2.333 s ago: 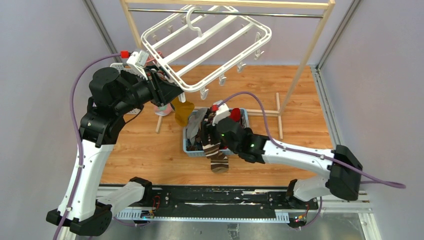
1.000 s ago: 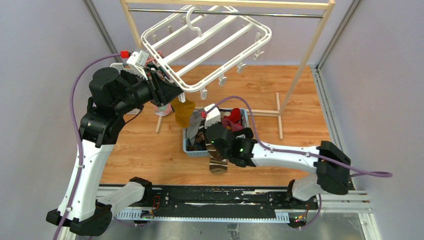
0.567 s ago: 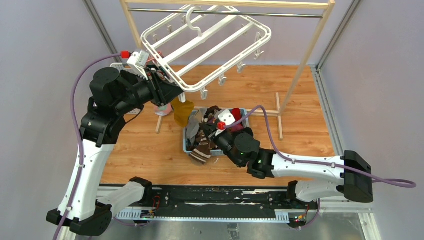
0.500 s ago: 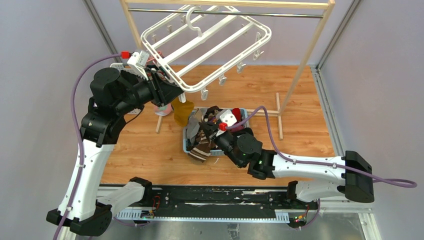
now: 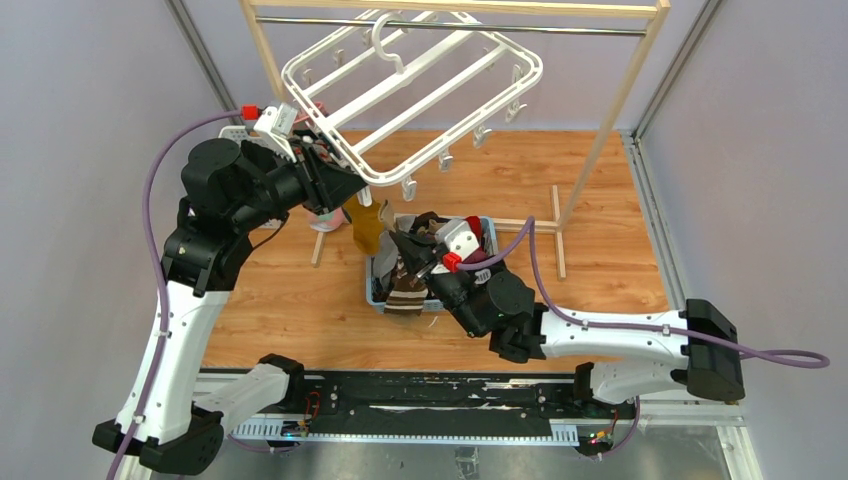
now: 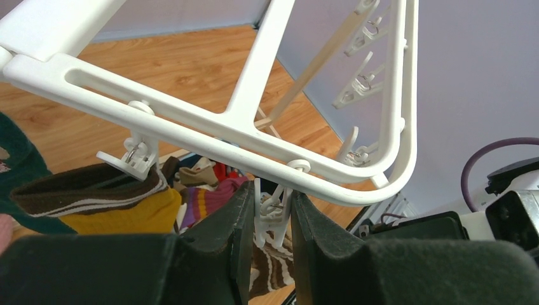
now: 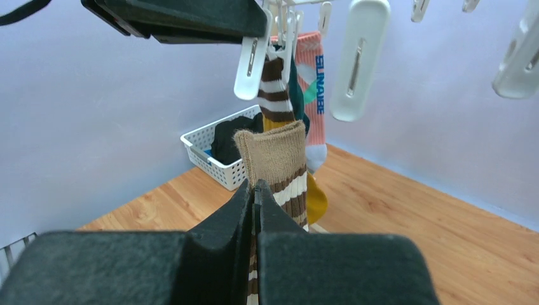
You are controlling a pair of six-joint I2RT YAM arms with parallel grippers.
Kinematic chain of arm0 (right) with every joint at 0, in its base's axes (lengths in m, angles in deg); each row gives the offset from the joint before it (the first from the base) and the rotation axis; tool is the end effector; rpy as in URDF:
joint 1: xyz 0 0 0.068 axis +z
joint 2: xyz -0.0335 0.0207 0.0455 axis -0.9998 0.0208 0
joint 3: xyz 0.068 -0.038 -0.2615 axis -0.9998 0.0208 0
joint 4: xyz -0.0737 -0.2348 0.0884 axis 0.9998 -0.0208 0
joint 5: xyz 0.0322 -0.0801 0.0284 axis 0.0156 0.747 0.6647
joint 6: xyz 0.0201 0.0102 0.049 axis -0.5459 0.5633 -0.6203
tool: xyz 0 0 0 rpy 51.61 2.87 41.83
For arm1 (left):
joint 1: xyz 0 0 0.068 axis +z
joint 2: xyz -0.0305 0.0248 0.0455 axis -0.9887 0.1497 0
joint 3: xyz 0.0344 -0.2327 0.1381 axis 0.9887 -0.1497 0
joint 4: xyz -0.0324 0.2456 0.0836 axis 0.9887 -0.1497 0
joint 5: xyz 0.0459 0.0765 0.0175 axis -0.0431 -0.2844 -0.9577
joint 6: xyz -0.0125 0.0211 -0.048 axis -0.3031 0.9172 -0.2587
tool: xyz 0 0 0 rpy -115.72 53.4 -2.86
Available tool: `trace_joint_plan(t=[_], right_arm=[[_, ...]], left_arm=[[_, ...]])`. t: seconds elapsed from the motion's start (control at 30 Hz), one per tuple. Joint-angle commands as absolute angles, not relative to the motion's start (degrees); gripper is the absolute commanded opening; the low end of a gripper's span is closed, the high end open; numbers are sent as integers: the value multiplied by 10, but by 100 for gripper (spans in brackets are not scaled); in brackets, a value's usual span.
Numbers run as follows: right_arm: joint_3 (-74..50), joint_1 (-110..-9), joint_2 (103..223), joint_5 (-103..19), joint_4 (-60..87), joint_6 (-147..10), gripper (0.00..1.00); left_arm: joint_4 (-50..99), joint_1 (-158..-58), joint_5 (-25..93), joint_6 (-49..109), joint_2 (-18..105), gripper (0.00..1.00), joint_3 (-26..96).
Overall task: Clip the socks to the hanger
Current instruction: Pick up the sock from the bin, then clamp the sock onto the hanger.
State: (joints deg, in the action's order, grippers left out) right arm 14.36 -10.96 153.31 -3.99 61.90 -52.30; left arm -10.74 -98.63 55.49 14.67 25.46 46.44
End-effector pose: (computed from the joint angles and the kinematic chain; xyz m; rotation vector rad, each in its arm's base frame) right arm 0.0761 0.2693 0.3734 -0.4256 1.1396 0.7597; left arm 0.1597 -0.0681 0.4863 0.2646 1.7519 -0.9971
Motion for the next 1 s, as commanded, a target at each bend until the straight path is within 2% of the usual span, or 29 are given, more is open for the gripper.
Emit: trace_joint_plan(t=[0.0,0.97], right_arm=[[114,-97,1559,-40,679,-483,0],[62,-91,1638,-29,719,-439,0]], left_arm=[[-93,-981,551,138,244,0,457],[-90,-980,544,127,243,0,458]])
